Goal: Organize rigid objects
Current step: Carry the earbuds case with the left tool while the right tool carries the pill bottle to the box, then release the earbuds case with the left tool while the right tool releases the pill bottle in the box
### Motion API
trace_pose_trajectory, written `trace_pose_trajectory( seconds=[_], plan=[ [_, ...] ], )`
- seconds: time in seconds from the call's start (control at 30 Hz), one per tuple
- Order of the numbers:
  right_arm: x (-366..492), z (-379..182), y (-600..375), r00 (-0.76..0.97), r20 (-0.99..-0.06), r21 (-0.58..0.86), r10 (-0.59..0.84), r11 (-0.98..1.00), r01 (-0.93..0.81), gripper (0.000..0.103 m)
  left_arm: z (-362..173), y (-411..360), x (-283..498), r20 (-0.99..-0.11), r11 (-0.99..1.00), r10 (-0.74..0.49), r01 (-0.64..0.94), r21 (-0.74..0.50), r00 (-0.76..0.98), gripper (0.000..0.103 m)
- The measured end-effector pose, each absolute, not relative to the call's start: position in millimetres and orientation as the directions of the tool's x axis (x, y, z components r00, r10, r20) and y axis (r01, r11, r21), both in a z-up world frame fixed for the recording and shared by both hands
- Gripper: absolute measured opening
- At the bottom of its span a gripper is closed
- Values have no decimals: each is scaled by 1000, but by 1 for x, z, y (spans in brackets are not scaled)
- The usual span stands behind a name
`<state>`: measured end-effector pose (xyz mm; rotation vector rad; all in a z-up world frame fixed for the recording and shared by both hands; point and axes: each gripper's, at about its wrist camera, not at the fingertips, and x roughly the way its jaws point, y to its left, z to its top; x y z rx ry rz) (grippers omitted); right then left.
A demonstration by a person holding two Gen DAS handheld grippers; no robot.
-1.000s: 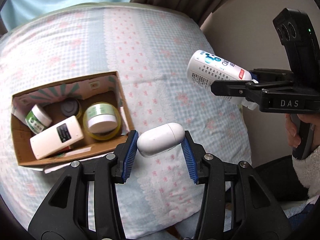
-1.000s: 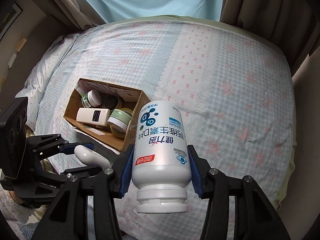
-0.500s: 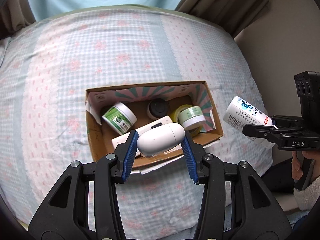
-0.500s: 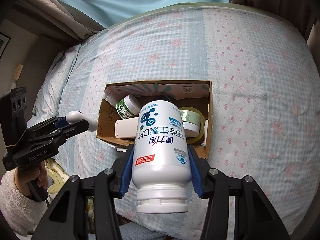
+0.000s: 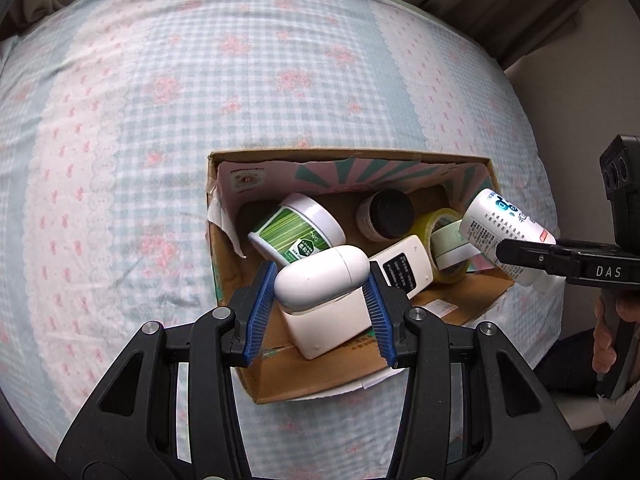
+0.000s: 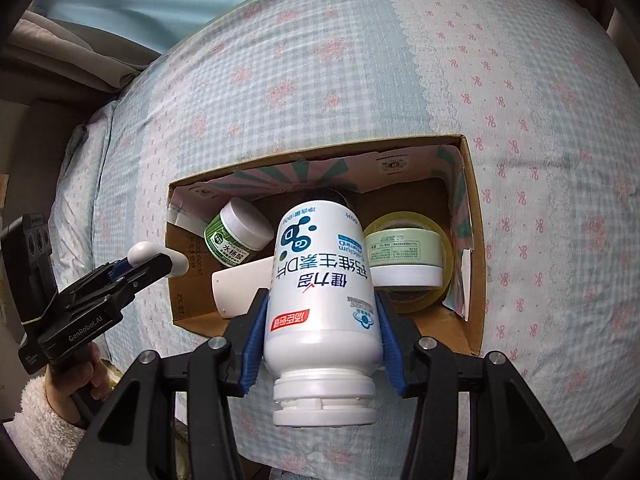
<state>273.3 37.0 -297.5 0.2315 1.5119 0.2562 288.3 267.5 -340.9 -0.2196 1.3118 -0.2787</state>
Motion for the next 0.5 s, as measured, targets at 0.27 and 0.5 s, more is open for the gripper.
trace_pose_trajectory(
  seconds=[0.27, 0.5],
  plan=[
    [296, -329, 39, 26, -952, 304, 304, 943, 136, 46, -355, 261, 290, -932, 950, -301, 148, -275, 203, 41],
    [303, -333, 30, 31, -959, 278, 280, 922, 269, 49, -353, 254, 292, -953, 964, -231, 175, -198, 196, 45]
  ],
)
